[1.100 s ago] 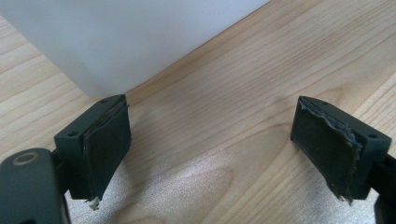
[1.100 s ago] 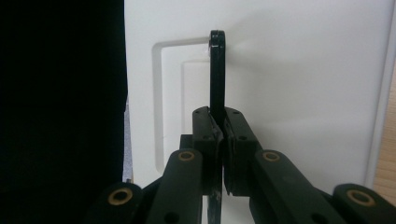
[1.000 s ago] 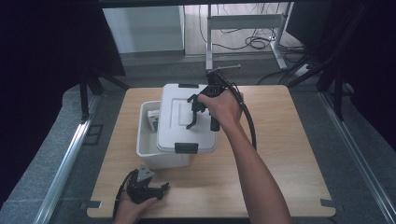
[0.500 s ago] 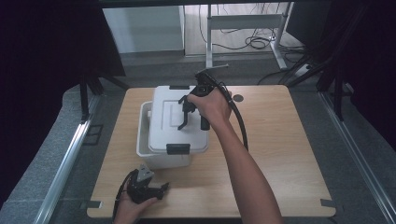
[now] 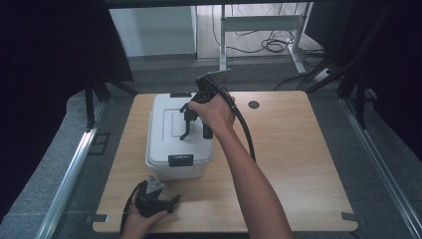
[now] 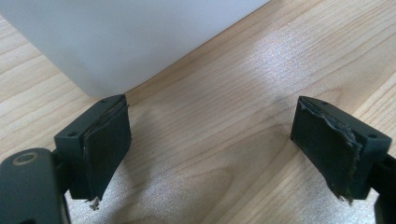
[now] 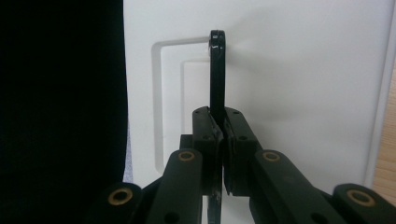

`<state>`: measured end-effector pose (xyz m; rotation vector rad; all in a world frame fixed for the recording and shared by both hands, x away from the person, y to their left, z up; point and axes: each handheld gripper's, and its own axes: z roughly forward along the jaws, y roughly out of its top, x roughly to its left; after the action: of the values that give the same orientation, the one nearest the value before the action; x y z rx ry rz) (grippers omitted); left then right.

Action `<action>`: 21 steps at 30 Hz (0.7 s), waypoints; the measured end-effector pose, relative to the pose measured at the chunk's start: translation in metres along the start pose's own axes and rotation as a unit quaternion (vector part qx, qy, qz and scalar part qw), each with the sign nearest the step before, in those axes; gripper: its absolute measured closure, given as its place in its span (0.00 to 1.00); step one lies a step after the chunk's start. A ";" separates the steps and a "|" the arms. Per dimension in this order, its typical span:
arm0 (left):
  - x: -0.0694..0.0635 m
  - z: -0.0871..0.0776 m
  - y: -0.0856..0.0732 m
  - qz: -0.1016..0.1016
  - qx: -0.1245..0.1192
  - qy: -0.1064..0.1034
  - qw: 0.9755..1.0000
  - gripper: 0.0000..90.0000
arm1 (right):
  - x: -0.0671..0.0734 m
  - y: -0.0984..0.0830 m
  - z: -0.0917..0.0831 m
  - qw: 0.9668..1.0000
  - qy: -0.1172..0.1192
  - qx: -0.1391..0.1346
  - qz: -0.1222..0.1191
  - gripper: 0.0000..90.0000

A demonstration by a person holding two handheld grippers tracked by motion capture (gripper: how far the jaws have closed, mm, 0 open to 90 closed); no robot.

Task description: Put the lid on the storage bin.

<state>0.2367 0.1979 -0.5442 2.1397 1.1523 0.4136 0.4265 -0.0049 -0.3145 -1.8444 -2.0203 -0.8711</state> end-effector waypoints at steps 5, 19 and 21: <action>0.000 0.000 0.000 -0.002 -0.001 0.000 1.000 0.13 | 0.003 0.002 0.007 1.000 0.000 0.006 -0.002 0.94; 0.000 0.000 0.000 0.002 0.000 -0.001 1.000 0.13 | 0.008 0.010 0.038 1.000 -0.008 0.026 0.000 0.94; 0.000 0.000 0.000 0.001 0.000 -0.001 1.000 0.13 | 0.008 0.011 0.042 1.000 -0.010 0.028 0.000 0.94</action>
<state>0.2368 0.1980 -0.5442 2.1413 1.1501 0.4121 0.4435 0.0266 -0.3396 -1.8303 -2.0343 -0.7898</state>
